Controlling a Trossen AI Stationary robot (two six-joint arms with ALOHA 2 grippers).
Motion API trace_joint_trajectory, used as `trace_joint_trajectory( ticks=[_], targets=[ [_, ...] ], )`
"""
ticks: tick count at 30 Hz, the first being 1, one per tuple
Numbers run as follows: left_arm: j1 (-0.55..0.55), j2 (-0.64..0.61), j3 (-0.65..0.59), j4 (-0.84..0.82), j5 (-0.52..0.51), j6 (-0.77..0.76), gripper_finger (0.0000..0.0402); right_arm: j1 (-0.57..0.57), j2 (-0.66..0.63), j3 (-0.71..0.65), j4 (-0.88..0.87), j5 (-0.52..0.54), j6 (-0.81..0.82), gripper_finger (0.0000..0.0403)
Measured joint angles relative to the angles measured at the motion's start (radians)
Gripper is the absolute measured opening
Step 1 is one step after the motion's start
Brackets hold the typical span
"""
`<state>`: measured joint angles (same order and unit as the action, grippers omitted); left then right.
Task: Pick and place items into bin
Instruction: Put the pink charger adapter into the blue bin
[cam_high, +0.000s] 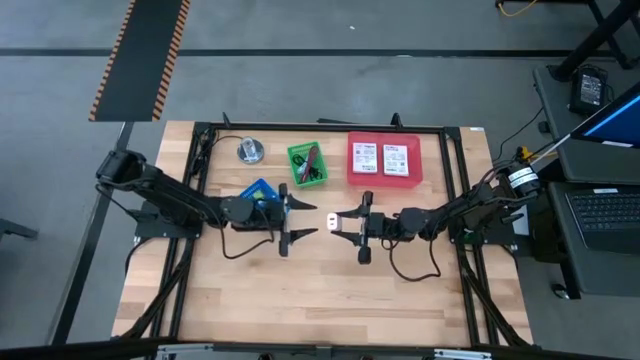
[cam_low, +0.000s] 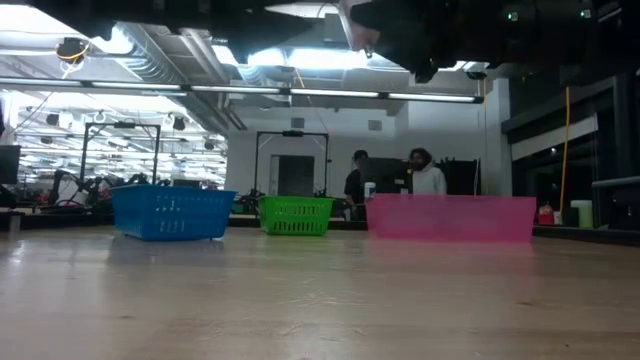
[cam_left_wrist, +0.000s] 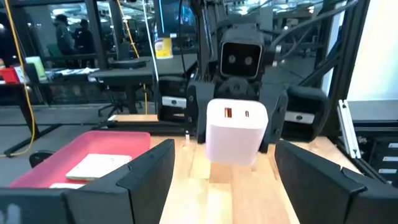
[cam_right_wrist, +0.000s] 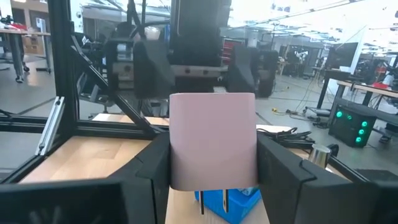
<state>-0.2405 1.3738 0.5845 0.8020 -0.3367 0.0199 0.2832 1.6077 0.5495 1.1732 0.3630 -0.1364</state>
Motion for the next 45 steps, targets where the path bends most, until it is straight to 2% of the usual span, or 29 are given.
trace_joint_trajectory(
  ticks=[5, 10, 29, 34, 45],
  targets=[
    [0.002, 0.092, 0.066, 0.000, 0.003, 0.029, 0.0270, 0.000, 0.000, 0.007, 0.006, 0.000, -0.003, 0.0165],
    [0.004, 0.132, 0.111, -0.004, 0.038, 0.051, 0.0271, 0.000, 0.000, 0.007, 0.005, 0.000, -0.003, 0.0165],
    [0.037, 0.134, 0.120, 0.005, 0.073, 0.003, 0.0270, 0.000, 0.000, 0.007, 0.003, -0.002, -0.005, 0.0165],
    [0.051, 0.141, 0.120, 0.012, 0.120, 0.001, 0.0271, 0.000, 0.000, 0.007, 0.003, -0.001, -0.005, 0.0165],
    [0.066, 0.168, 0.122, 0.042, 0.149, 0.001, 0.0267, 0.000, 0.001, 0.006, 0.000, -0.001, -0.007, 0.0165]
  ],
)
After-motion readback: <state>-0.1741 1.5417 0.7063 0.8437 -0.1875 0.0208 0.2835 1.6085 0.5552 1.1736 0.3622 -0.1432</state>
